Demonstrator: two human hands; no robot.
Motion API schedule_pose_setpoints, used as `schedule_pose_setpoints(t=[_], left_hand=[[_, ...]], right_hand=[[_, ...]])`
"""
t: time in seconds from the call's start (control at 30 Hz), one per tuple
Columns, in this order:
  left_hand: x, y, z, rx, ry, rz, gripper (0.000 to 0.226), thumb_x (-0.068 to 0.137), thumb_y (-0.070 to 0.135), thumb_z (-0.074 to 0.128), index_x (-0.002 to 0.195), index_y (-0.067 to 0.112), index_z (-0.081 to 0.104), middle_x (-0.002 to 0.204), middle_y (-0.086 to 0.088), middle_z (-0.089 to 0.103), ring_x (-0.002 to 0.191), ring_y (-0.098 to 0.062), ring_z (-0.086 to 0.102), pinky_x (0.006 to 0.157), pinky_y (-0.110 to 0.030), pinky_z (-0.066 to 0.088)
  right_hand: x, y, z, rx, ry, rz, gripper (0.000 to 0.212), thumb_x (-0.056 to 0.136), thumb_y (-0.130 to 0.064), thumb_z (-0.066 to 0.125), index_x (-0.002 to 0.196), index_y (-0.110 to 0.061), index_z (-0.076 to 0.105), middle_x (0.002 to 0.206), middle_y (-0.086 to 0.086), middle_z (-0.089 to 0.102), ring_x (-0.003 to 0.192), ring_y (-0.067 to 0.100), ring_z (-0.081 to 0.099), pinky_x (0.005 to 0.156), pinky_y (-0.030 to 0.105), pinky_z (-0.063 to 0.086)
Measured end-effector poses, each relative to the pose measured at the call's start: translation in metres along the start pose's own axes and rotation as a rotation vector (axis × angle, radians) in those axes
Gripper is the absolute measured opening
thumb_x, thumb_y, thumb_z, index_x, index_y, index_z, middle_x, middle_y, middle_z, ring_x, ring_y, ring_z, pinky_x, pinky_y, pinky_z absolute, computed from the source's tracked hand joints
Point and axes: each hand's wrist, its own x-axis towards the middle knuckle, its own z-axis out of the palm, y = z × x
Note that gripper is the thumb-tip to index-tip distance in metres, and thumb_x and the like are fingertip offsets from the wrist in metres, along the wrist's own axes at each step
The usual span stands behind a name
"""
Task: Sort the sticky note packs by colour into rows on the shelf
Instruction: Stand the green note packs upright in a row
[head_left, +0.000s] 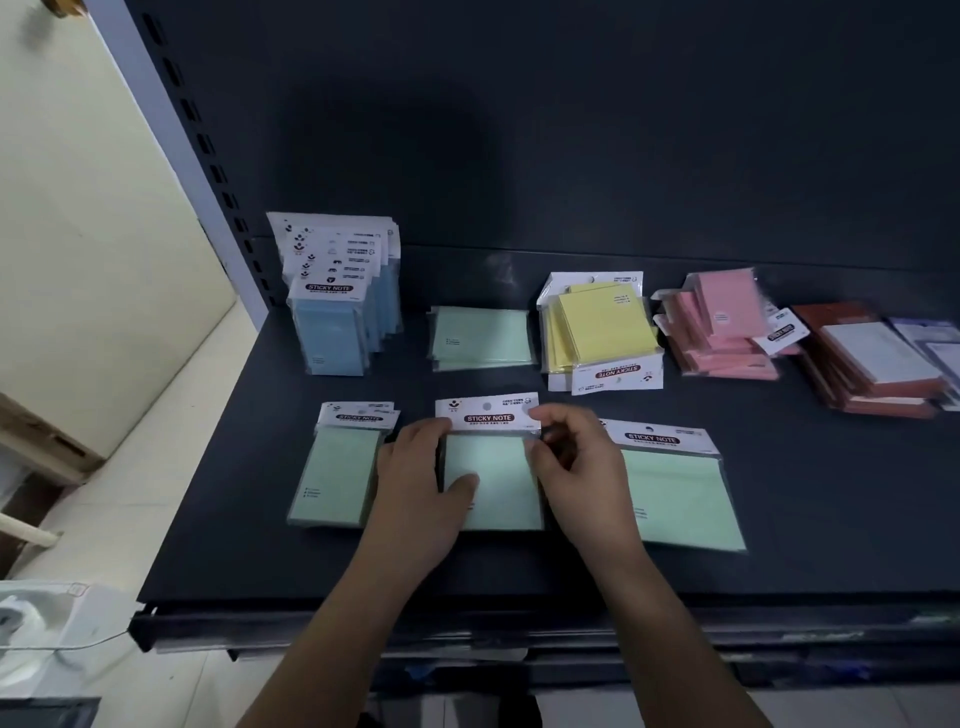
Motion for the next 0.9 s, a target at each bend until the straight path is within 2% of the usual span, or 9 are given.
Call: schedule_pose_setpoints(t=[0.13, 0.23, 0.33, 0.43, 0.5, 0.6, 0.7, 0.83, 0.9], left_hand=[[0.003, -0.002, 0.001, 0.034, -0.009, 0.012, 0.054, 0.084, 0.010, 0.063, 0.134, 0.014, 0.043, 0.136, 0.002, 0.040, 0.124, -0.018, 0.036, 0.100, -0.022, 0.029], [0.009, 0.002, -0.001, 0.020, 0.013, 0.056, 0.053, 0.083, 0.011, 0.063, 0.132, 0.016, 0.044, 0.132, 0.003, 0.039, 0.125, -0.017, 0.033, 0.098, -0.018, 0.026], [0.033, 0.014, -0.002, -0.092, 0.050, 0.019, 0.054, 0.084, 0.016, 0.063, 0.134, 0.017, 0.042, 0.127, 0.004, 0.041, 0.125, -0.016, 0.037, 0.104, -0.027, 0.031], [0.067, 0.019, 0.001, -0.147, 0.057, -0.025, 0.049, 0.082, 0.018, 0.064, 0.127, 0.022, 0.045, 0.129, 0.001, 0.049, 0.124, -0.019, 0.042, 0.107, -0.038, 0.035], [0.083, 0.019, 0.002, -0.208, 0.026, -0.058, 0.038, 0.080, 0.013, 0.063, 0.112, 0.026, 0.048, 0.118, -0.001, 0.058, 0.116, -0.021, 0.051, 0.101, -0.037, 0.041], [0.093, 0.017, 0.003, -0.231, 0.019, -0.066, 0.033, 0.083, 0.006, 0.057, 0.113, 0.020, 0.053, 0.110, -0.001, 0.063, 0.105, -0.014, 0.056, 0.083, -0.019, 0.043], [0.092, 0.015, 0.001, -0.207, 0.101, -0.010, 0.029, 0.085, 0.005, 0.055, 0.112, 0.014, 0.058, 0.104, 0.003, 0.065, 0.089, -0.007, 0.058, 0.067, 0.000, 0.039], [0.092, 0.009, 0.000, -0.123, 0.249, 0.036, 0.020, 0.089, 0.017, 0.059, 0.108, 0.010, 0.061, 0.099, 0.006, 0.063, 0.088, -0.008, 0.058, 0.069, 0.000, 0.036], [0.093, 0.007, -0.002, -0.105, 0.359, 0.023, 0.026, 0.087, 0.024, 0.063, 0.106, 0.007, 0.065, 0.100, 0.000, 0.062, 0.088, -0.010, 0.058, 0.076, -0.006, 0.037]], right_hand=[[0.005, 0.000, 0.002, -0.167, -0.015, -0.036, 0.012, 0.088, -0.010, 0.058, 0.094, -0.019, 0.062, 0.099, -0.001, 0.056, 0.089, 0.010, 0.054, 0.075, 0.003, 0.035], [0.008, -0.008, 0.002, -0.265, -0.002, -0.122, 0.014, 0.089, -0.011, 0.056, 0.101, -0.015, 0.062, 0.102, -0.006, 0.051, 0.099, 0.012, 0.050, 0.081, 0.013, 0.035], [0.026, -0.020, 0.009, -0.104, -0.072, -0.047, 0.030, 0.090, -0.014, 0.055, 0.120, -0.018, 0.056, 0.120, -0.004, 0.055, 0.112, 0.013, 0.053, 0.097, 0.029, 0.042], [0.048, -0.032, 0.023, 0.063, -0.169, 0.105, 0.051, 0.089, -0.023, 0.057, 0.137, -0.018, 0.039, 0.138, 0.000, 0.047, 0.126, 0.014, 0.046, 0.108, 0.036, 0.037], [0.059, -0.035, 0.030, 0.113, -0.156, 0.166, 0.055, 0.087, -0.022, 0.056, 0.137, -0.016, 0.037, 0.133, 0.003, 0.052, 0.121, 0.016, 0.050, 0.106, 0.037, 0.040], [0.072, -0.039, 0.032, 0.236, -0.107, 0.313, 0.049, 0.085, -0.012, 0.055, 0.132, -0.014, 0.044, 0.112, 0.001, 0.064, 0.101, 0.015, 0.061, 0.094, 0.031, 0.048], [0.080, -0.040, 0.034, 0.300, -0.084, 0.404, 0.054, 0.080, -0.017, 0.055, 0.133, -0.013, 0.045, 0.120, 0.004, 0.061, 0.108, 0.020, 0.059, 0.100, 0.039, 0.045], [0.079, -0.044, 0.030, 0.328, -0.054, 0.454, 0.044, 0.085, -0.009, 0.053, 0.129, -0.014, 0.046, 0.128, 0.010, 0.054, 0.116, 0.023, 0.053, 0.096, 0.033, 0.040], [0.079, -0.046, 0.026, 0.359, -0.057, 0.456, 0.040, 0.086, -0.009, 0.054, 0.125, -0.015, 0.048, 0.116, 0.007, 0.057, 0.102, 0.018, 0.056, 0.087, 0.029, 0.043]])
